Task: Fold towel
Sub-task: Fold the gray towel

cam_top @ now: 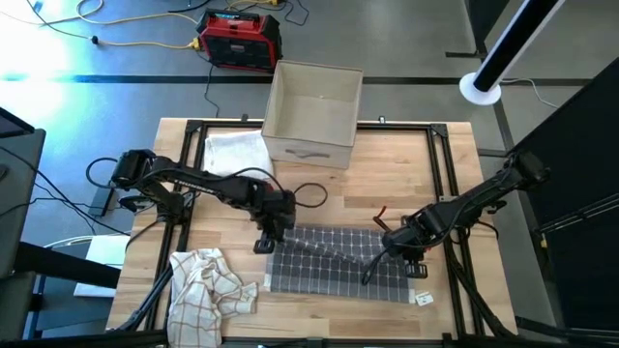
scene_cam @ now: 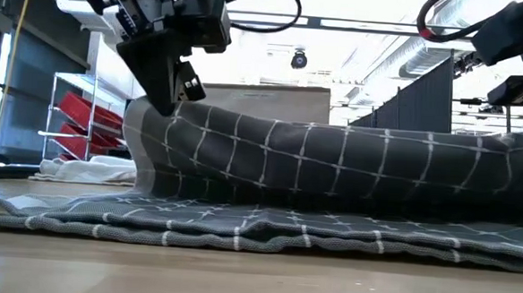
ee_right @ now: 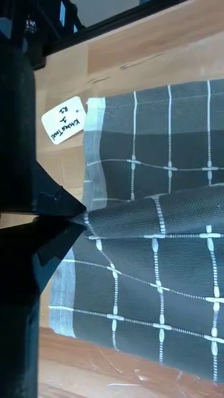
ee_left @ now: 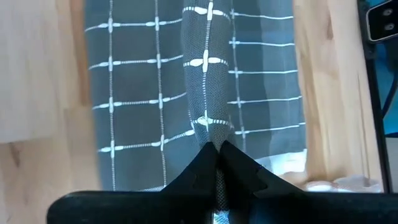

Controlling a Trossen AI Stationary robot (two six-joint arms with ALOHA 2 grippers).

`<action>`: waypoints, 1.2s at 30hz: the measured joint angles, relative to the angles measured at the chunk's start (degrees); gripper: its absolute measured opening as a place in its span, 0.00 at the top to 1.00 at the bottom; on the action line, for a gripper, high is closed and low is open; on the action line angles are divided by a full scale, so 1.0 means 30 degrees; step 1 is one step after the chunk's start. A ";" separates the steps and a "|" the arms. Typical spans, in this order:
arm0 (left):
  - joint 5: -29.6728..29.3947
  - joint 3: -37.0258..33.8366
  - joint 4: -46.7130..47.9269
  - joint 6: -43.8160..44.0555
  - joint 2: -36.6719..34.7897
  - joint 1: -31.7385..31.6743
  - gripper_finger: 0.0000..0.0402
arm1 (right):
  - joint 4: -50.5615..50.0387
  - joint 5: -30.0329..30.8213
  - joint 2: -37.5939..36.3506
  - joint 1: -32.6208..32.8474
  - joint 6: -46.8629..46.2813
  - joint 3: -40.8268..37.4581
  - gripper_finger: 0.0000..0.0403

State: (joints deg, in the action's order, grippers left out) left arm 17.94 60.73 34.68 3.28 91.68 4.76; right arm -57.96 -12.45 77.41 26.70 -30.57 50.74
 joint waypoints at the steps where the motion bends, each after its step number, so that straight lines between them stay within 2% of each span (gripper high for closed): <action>1: 0.0007 0.0000 0.0028 0.0040 0.0000 0.0056 0.99 | -0.0107 -0.0007 0.0000 0.0001 -0.0007 0.0000 1.00; 7: 0.0477 0.0000 0.0254 0.0858 0.0000 0.0649 0.99 | -0.0716 0.0004 -0.0623 0.0607 -0.0938 0.0000 1.00; 11: 0.1003 0.0000 0.0180 0.1508 0.0000 0.1531 0.99 | 0.0105 0.0145 -0.1305 0.1457 -0.2359 0.0176 1.00; 22: -0.0767 0.0007 -0.2351 0.2887 0.0122 0.4228 0.99 | 0.3530 -0.0240 -0.1049 0.3251 -0.4517 0.0189 1.00; 26: -0.2288 0.0007 -0.2479 0.2985 0.0625 0.4776 0.99 | 0.3396 0.0053 -0.1040 0.3505 -0.5408 0.0189 0.99; 30: -0.2635 0.0007 -0.2150 0.3493 0.0945 0.4827 0.91 | 0.3387 0.0033 -0.0883 0.3553 -0.6682 0.0183 0.90; 36: -0.3076 0.0007 -0.1188 0.4317 0.0969 0.4790 0.72 | 0.3975 -0.1126 0.0077 0.4095 -0.9187 0.0182 0.64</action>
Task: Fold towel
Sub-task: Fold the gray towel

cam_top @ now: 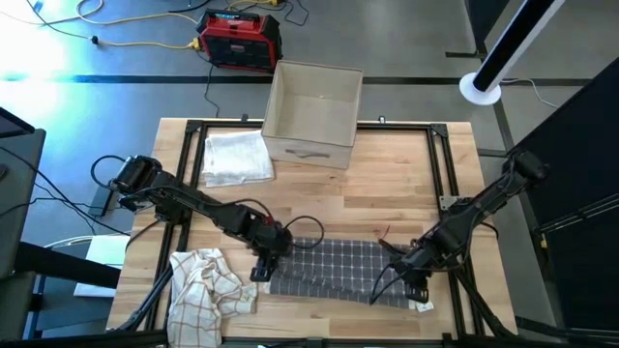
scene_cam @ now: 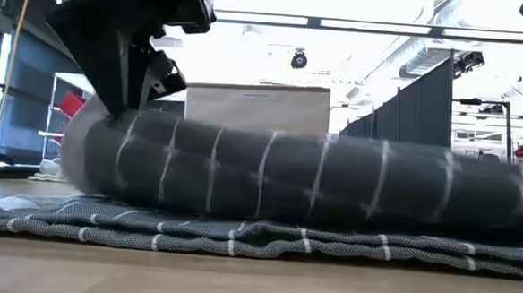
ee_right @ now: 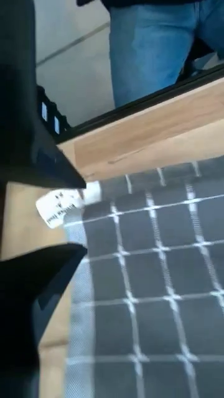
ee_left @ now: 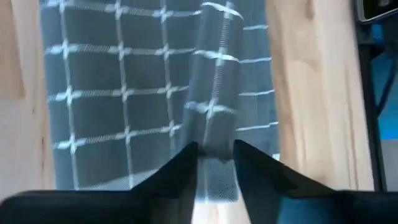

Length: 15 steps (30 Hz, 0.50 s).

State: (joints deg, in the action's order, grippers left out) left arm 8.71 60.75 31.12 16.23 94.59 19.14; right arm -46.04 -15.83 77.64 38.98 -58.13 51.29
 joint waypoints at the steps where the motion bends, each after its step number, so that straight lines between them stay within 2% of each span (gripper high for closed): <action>1: -0.0049 0.0000 0.0252 0.0118 0.0000 -0.0009 0.69 | 0.0026 -0.0470 0.0124 0.0069 -0.0198 -0.0007 0.60; 4: -0.0093 0.0000 0.1235 0.0832 0.0000 -0.0093 0.62 | 0.0028 -0.1394 0.0214 0.0268 -0.1357 -0.0007 0.50; 7: -0.0764 0.0000 0.2391 0.1862 -0.0007 -0.0146 0.59 | 0.0156 -0.0327 0.0214 0.0557 -0.2870 -0.0007 0.45; 9: -0.2373 0.0000 0.2680 0.2076 -0.0007 -0.0138 0.59 | 0.0630 0.1652 0.0214 0.0897 -0.3024 -0.0007 0.45; 12: -0.5092 0.0000 0.1859 0.1743 -0.0007 -0.0022 0.59 | 0.1434 0.6232 0.0214 0.1437 -0.3394 -0.0007 0.48; 15: -0.5919 0.0000 -0.0033 0.0290 -0.0014 0.0022 0.61 | 0.2152 1.0939 0.0224 0.1878 -0.4662 -0.0007 0.54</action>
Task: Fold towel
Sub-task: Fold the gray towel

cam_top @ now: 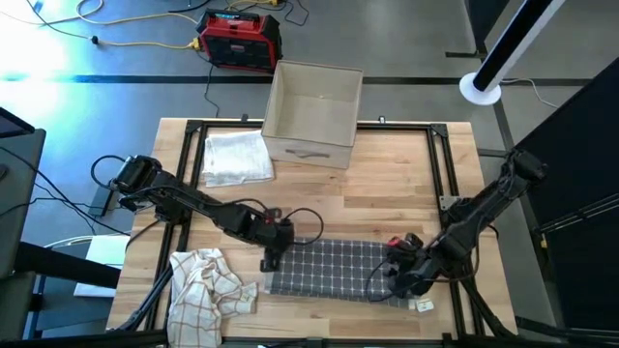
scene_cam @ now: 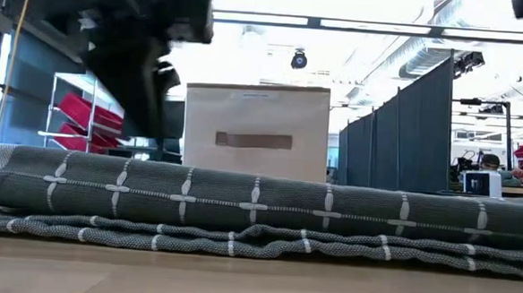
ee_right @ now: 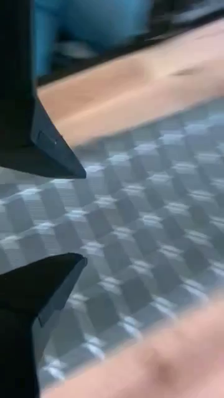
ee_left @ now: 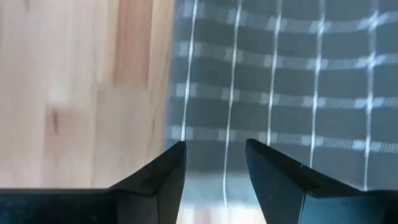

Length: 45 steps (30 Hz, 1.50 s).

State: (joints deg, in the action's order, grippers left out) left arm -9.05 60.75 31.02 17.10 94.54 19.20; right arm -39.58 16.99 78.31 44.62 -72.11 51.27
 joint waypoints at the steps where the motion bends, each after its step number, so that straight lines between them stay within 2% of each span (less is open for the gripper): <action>1: 0.0119 0.0000 -0.0709 -0.0526 0.0000 0.0006 0.62 | 0.0242 0.1198 0.0047 0.0155 -0.0458 0.0000 0.56; 4: 0.0216 0.0000 -0.2165 -0.1847 0.0000 0.0087 0.67 | 0.0871 0.4278 0.0559 0.0593 -0.1318 0.0000 0.67; 7: -0.0856 0.0000 -0.2748 -0.2097 0.0090 0.0425 0.76 | 0.1391 0.7002 0.1852 0.1007 -0.2592 0.0000 0.84; 8: -0.1196 0.0000 -0.2762 -0.2090 0.0157 0.0572 0.80 | 0.1571 0.7641 0.2424 0.1147 -0.3083 0.0007 0.91; 10: -0.1659 -0.0427 -0.3405 -0.2004 0.0442 0.0899 0.88 | 0.1741 0.8100 0.3743 0.1416 -0.4189 0.0000 0.97; 13: -0.1357 -0.2276 -0.6264 -0.1514 0.0633 0.1252 0.98 | 0.1956 0.8129 0.5638 0.1893 -0.6624 0.0000 0.97; 18: -0.0587 -0.5057 -1.0688 0.0310 0.0692 0.1282 0.97 | 0.2537 0.8770 0.7891 0.3068 -0.9676 0.0000 1.00; 21: -0.0512 -0.6411 -1.2952 0.1192 0.0746 0.1282 0.99 | 0.2954 0.7612 0.8935 0.3423 -1.0017 0.0000 1.00; 28: -0.0966 -0.8118 -1.3867 0.2309 0.0689 0.1259 1.00 | 0.4506 0.9312 1.0585 0.4278 -1.0521 0.0087 1.00; 31: -0.1038 -0.7861 -1.3658 0.2717 0.0544 0.1270 1.00 | 0.3453 0.8121 0.9420 0.4286 -1.0869 0.0061 1.00; 33: -0.1133 -0.7464 -1.3634 0.2585 0.0223 0.1328 1.00 | 0.1630 0.7387 0.8186 0.4248 -1.0774 0.0465 1.00; 38: -0.1150 -0.6290 -1.2738 0.0639 -0.1128 0.1508 1.00 | -0.2552 0.5888 0.5179 0.3424 -1.2327 0.2051 1.00; 40: -0.1151 -0.5758 -1.1327 0.0020 -0.2004 0.1508 1.00 | -0.3579 0.3777 0.4226 0.3019 -1.3198 0.2492 1.00; 43: -0.1427 -0.5327 -0.9342 -0.0247 -0.3204 0.1699 1.00 | -0.5249 -0.1403 0.2876 0.2279 -1.4783 0.2747 1.00; 45: -0.1961 -0.5333 -0.8586 -0.0238 -0.3785 0.2074 1.00 | -0.6010 -0.3297 0.2395 0.2122 -1.5311 0.2747 1.00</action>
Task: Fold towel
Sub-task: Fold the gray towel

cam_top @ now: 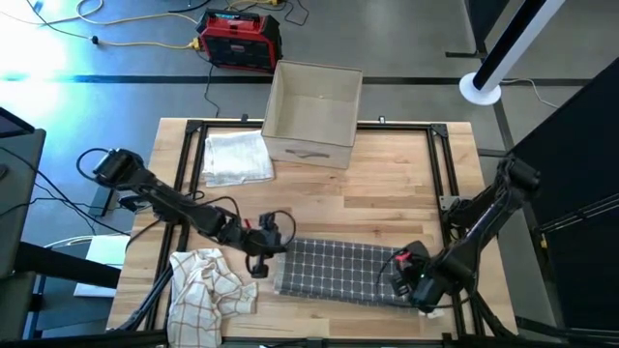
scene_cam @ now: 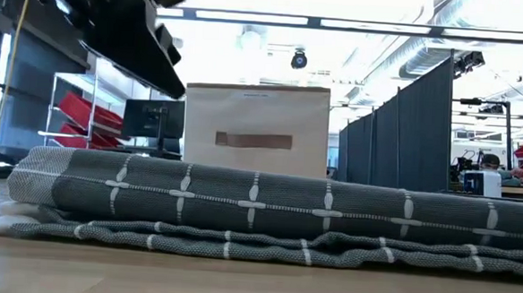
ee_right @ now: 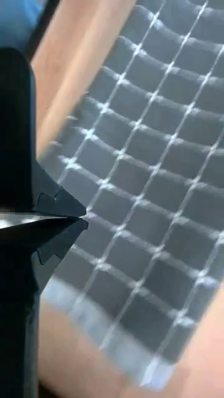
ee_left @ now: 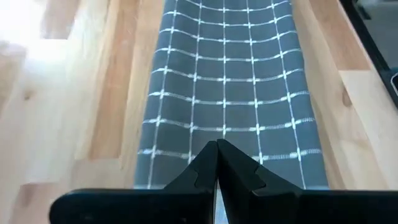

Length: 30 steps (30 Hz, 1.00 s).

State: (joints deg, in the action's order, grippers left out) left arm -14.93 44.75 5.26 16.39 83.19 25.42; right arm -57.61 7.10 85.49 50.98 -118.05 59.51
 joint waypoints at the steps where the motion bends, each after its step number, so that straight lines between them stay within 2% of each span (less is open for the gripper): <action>1: -0.0335 0.0000 0.0177 0.0006 -0.0188 0.0293 1.00 | -0.0246 -0.0329 -0.0242 0.0036 -0.0294 0.0011 1.00; 4: -0.0969 0.0000 0.0590 0.0029 -0.0209 0.1425 1.00 | -0.1137 -0.0800 -0.0635 0.0087 -0.1487 -0.0101 0.98; 7: -0.1215 -0.0009 0.0736 0.0402 0.0355 0.2439 1.00 | -0.0851 -0.0884 -0.0634 0.0195 -0.2419 -0.0457 0.91; 9: -0.1586 -0.0007 0.0742 0.0561 0.0772 0.2935 1.00 | -0.0594 -0.1149 -0.0586 0.0386 -0.3279 -0.0928 0.83; 13: -0.2635 -0.0349 0.0682 0.0943 0.1886 0.3362 1.00 | -0.0780 -0.3018 -0.0158 0.0586 -0.4622 -0.1798 0.64; 17: -0.2640 -0.0971 0.0113 0.1480 0.3178 0.3271 1.00 | 0.0575 -0.2565 -0.0073 0.0671 -0.4719 -0.2820 0.47; 20: -0.2387 -0.1539 -0.1158 0.1746 0.4030 0.3267 1.00 | 0.1505 -0.2662 -0.0065 0.0573 -0.4742 -0.3858 0.39; 26: -0.2152 -0.1800 -0.2847 0.2193 0.4974 0.3281 1.00 | 0.4761 -0.3398 0.0026 0.0273 -0.4858 -0.6187 0.38; 28: -0.2195 -0.1800 -0.3227 0.2318 0.5076 0.3281 1.00 | 0.5623 -0.3497 0.0042 0.0127 -0.4783 -0.6665 0.42; 30: -0.2202 -0.1800 -0.3442 0.2334 0.5114 0.3281 1.00 | 0.5933 -0.3501 0.0083 0.0003 -0.4690 -0.6895 0.51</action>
State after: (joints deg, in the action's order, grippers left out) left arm -21.54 39.35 -5.07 23.39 98.53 35.27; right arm -39.81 -3.40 85.74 50.99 -132.12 38.82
